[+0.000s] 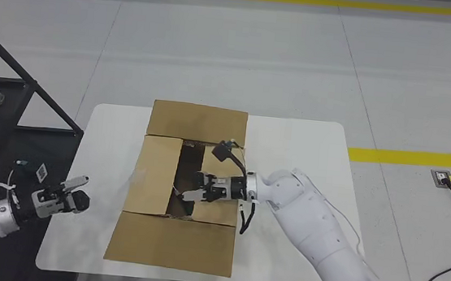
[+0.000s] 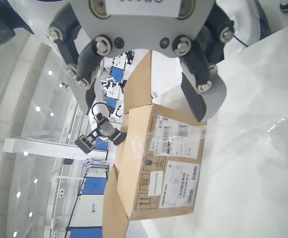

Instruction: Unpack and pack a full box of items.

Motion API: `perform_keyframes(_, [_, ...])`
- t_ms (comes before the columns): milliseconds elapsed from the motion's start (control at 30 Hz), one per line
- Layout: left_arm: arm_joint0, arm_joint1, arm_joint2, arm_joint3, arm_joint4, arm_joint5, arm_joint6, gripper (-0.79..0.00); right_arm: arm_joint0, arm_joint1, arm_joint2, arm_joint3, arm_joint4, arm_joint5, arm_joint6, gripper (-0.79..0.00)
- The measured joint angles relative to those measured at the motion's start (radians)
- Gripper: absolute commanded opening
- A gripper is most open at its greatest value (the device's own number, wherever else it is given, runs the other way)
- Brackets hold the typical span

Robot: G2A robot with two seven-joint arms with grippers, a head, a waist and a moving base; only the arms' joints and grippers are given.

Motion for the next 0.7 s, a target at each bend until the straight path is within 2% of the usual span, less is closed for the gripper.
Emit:
perform_keyframes(267, [-0.010, -0.004, 0.039, 0.008, -0.074, -0.013, -0.056, 0.000, 0.013, -0.010, -0.024, 0.017, -0.012, 0.008, -0.004, 0.000])
perform_keyframes(700, [0.055, 0.007, 0.086, -0.129, -0.085, -0.122, -0.307, 0.000, 0.032, -0.019, -0.039, 0.039, -0.071, 0.010, -0.046, 0.000])
